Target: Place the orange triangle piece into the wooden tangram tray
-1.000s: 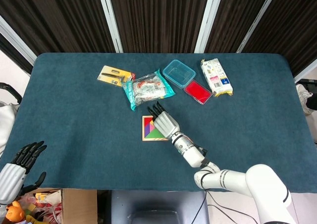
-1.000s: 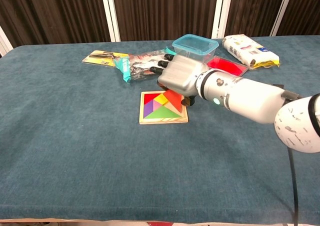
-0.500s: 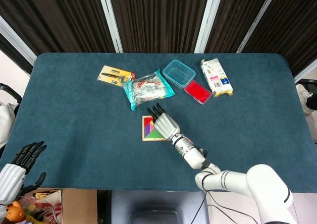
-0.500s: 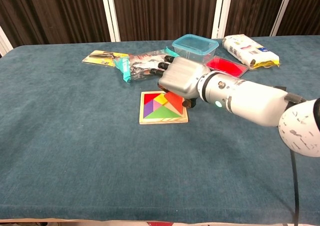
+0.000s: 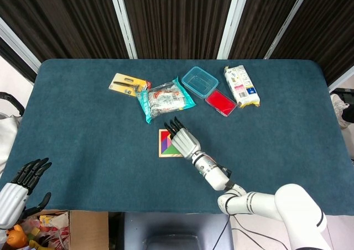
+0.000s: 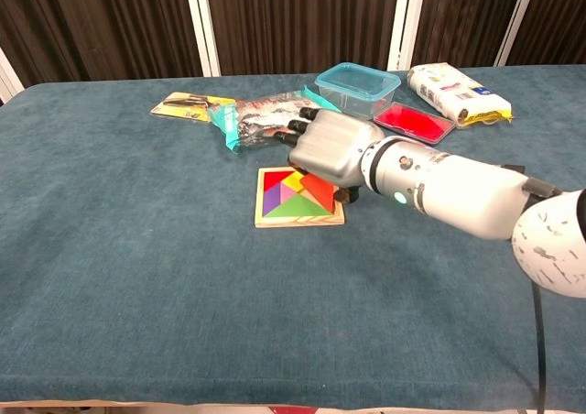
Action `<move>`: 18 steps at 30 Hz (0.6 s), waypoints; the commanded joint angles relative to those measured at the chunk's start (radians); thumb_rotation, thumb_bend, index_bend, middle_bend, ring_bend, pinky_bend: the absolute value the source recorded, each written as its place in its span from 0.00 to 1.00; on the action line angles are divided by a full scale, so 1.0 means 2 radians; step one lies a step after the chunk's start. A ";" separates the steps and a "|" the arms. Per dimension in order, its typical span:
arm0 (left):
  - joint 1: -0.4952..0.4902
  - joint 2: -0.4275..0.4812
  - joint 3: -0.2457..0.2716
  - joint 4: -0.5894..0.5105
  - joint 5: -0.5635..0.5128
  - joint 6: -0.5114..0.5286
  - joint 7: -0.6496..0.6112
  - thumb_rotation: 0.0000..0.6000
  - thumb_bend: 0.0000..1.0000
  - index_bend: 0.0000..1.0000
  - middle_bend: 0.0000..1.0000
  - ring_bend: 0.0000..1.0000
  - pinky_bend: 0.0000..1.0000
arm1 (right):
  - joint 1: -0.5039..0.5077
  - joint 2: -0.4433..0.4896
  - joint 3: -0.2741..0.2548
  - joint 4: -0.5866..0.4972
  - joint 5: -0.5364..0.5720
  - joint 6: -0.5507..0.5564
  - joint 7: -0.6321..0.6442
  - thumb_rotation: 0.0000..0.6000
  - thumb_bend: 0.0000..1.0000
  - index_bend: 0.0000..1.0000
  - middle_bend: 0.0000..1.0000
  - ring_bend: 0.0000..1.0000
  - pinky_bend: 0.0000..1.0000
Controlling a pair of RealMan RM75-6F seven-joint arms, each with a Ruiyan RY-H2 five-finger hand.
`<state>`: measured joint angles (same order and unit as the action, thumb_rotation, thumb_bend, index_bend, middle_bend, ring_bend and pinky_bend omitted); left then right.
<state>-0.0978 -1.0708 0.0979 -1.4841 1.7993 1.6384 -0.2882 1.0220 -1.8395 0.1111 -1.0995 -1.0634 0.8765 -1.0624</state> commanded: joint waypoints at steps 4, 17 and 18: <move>0.000 0.000 0.000 0.000 0.000 0.000 0.000 1.00 0.46 0.00 0.02 0.05 0.12 | 0.000 -0.001 0.000 0.001 0.005 -0.001 -0.006 1.00 0.44 0.49 0.00 0.00 0.00; -0.001 0.000 0.000 -0.002 -0.002 -0.003 0.001 1.00 0.46 0.00 0.02 0.05 0.12 | 0.000 0.002 -0.001 -0.005 0.011 0.000 -0.010 1.00 0.44 0.45 0.00 0.00 0.00; -0.001 0.000 -0.001 -0.002 -0.002 -0.002 0.001 1.00 0.46 0.00 0.02 0.05 0.12 | 0.000 0.003 -0.001 -0.006 0.011 0.000 -0.011 1.00 0.44 0.44 0.00 0.00 0.00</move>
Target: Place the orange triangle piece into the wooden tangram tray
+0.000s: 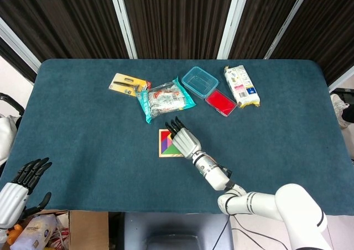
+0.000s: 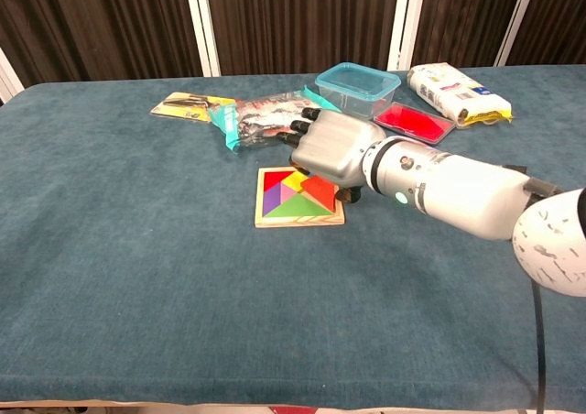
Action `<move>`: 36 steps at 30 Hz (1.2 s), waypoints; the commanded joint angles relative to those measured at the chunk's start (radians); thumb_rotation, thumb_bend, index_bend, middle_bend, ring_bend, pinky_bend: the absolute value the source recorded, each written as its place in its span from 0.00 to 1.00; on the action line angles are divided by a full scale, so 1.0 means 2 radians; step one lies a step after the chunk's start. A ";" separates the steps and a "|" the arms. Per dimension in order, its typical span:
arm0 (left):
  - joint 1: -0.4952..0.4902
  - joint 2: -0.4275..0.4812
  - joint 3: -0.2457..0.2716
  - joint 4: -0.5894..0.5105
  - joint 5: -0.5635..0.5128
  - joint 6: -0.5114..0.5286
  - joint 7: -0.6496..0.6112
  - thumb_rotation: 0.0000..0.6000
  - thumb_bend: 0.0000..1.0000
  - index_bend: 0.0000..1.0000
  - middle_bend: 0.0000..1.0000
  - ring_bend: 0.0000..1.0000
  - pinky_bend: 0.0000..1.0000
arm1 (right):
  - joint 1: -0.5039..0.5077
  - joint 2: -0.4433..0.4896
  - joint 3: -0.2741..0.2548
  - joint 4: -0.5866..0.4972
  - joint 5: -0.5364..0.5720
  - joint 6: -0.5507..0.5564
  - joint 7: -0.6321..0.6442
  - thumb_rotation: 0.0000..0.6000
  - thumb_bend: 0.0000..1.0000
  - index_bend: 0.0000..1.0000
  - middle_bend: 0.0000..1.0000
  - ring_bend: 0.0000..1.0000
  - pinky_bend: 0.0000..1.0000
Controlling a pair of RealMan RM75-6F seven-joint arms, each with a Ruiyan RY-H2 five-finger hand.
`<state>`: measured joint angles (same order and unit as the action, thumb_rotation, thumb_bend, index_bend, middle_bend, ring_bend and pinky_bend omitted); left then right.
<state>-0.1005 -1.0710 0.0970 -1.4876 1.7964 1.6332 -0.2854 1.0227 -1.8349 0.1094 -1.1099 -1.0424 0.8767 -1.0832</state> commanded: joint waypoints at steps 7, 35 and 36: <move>0.001 0.000 0.000 0.002 0.000 0.002 -0.001 1.00 0.46 0.00 0.02 0.05 0.12 | 0.000 0.005 0.001 -0.007 -0.001 0.002 0.005 1.00 0.44 0.44 0.00 0.00 0.00; 0.002 0.000 0.001 0.002 0.000 0.004 -0.001 1.00 0.46 0.00 0.02 0.05 0.12 | -0.040 0.068 -0.021 -0.066 -0.049 0.037 0.079 1.00 0.49 0.42 0.00 0.00 0.00; 0.001 0.000 0.000 0.001 0.000 0.003 -0.001 1.00 0.46 0.00 0.02 0.05 0.12 | -0.045 0.071 -0.023 -0.066 -0.051 0.038 0.085 1.00 0.49 0.42 0.00 0.00 0.00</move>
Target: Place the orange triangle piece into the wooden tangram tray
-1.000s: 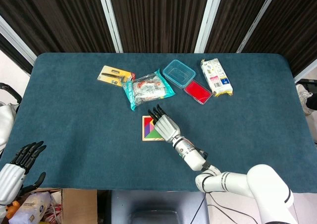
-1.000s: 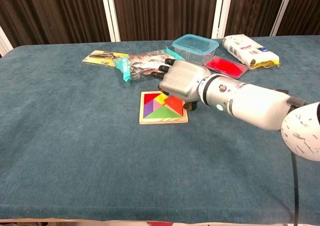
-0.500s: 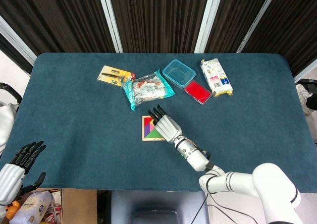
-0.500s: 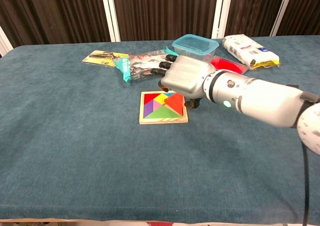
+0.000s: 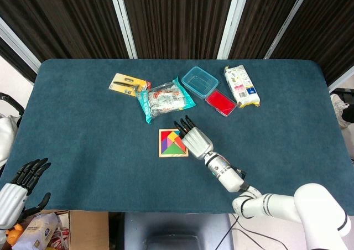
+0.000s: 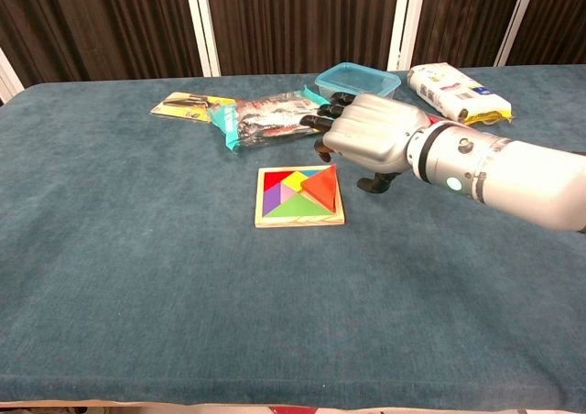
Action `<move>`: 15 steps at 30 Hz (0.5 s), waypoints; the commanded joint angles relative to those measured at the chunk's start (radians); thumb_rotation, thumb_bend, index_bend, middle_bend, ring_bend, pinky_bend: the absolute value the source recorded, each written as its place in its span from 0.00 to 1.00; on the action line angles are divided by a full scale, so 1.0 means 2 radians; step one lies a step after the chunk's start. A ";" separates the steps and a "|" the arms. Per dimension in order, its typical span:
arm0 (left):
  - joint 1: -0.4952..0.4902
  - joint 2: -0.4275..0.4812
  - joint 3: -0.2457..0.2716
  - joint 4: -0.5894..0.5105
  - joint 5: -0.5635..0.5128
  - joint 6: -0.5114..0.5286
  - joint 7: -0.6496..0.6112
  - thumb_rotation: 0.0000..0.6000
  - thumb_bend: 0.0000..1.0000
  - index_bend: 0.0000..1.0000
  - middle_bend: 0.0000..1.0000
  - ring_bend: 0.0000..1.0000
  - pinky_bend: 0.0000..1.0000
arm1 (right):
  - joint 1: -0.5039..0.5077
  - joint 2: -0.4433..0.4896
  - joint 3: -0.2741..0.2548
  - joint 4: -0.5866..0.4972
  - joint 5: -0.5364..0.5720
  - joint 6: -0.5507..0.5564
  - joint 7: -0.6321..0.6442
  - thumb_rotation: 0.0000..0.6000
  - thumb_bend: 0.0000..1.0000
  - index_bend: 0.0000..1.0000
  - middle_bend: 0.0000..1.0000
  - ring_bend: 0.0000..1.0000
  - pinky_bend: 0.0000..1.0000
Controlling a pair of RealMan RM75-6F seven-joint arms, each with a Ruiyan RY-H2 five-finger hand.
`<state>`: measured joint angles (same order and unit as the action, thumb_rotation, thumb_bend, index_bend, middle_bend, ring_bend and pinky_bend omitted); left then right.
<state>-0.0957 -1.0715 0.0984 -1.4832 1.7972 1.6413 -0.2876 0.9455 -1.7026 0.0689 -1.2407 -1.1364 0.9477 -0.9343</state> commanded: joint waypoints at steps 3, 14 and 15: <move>-0.001 0.000 0.000 -0.002 0.000 -0.004 0.003 1.00 0.45 0.00 0.02 0.05 0.12 | -0.017 0.012 -0.010 0.006 -0.013 0.004 0.034 1.00 0.51 0.40 0.00 0.00 0.00; -0.003 0.000 0.000 -0.004 -0.002 -0.008 0.005 1.00 0.46 0.00 0.02 0.05 0.12 | -0.016 -0.012 0.000 0.061 -0.005 -0.031 0.066 1.00 0.52 0.39 0.00 0.00 0.00; -0.002 0.000 0.000 -0.004 -0.002 -0.007 0.004 1.00 0.46 0.00 0.02 0.05 0.12 | -0.016 -0.014 0.001 0.063 -0.005 -0.032 0.067 1.00 0.52 0.39 0.00 0.00 0.00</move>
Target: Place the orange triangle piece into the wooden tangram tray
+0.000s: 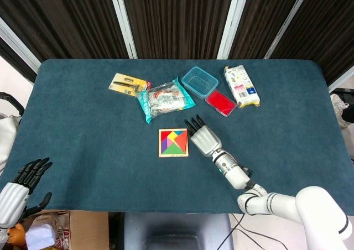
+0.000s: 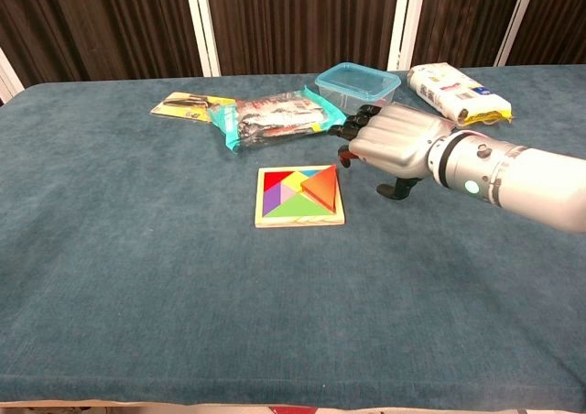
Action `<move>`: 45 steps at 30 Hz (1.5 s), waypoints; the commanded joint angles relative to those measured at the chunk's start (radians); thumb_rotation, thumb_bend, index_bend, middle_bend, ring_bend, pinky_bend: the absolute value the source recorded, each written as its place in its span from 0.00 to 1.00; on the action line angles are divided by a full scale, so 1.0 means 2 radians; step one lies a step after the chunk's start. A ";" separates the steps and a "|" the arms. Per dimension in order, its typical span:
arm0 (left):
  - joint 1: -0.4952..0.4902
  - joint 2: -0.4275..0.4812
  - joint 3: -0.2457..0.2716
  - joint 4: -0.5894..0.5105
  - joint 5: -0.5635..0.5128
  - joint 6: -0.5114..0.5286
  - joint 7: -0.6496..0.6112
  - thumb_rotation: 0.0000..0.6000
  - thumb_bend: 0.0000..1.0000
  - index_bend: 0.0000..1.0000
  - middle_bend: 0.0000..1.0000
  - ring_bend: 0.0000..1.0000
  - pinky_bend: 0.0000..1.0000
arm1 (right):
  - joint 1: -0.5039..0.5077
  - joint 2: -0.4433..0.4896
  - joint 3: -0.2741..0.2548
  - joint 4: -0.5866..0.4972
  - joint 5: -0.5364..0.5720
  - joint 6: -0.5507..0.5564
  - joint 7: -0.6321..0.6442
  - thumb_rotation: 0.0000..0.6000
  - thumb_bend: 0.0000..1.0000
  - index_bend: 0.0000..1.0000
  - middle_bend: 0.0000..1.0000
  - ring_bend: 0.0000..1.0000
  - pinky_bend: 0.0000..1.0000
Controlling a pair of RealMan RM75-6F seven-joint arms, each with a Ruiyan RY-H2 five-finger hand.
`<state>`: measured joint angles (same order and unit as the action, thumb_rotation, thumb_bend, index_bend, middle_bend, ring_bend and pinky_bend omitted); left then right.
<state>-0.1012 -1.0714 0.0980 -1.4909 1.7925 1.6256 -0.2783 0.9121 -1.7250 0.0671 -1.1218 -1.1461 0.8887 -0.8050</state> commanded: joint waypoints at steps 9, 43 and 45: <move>0.000 0.001 0.000 0.001 0.000 0.001 -0.004 1.00 0.46 0.00 0.02 0.05 0.12 | 0.004 -0.011 0.011 0.011 0.003 -0.008 -0.003 1.00 0.52 0.39 0.00 0.00 0.00; 0.002 0.002 0.000 0.002 0.001 0.005 -0.007 1.00 0.46 0.00 0.02 0.05 0.12 | 0.010 -0.026 0.020 0.017 0.005 -0.019 -0.015 1.00 0.52 0.38 0.00 0.00 0.00; 0.002 0.002 0.000 0.002 0.001 0.006 -0.008 1.00 0.46 0.00 0.02 0.05 0.12 | 0.009 -0.025 0.019 0.015 0.004 -0.017 -0.015 1.00 0.52 0.38 0.00 0.00 0.00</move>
<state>-0.0972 -1.0683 0.0981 -1.4868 1.7942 1.6371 -0.2939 0.9306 -1.7758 0.1064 -1.0911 -1.1369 0.8537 -0.8357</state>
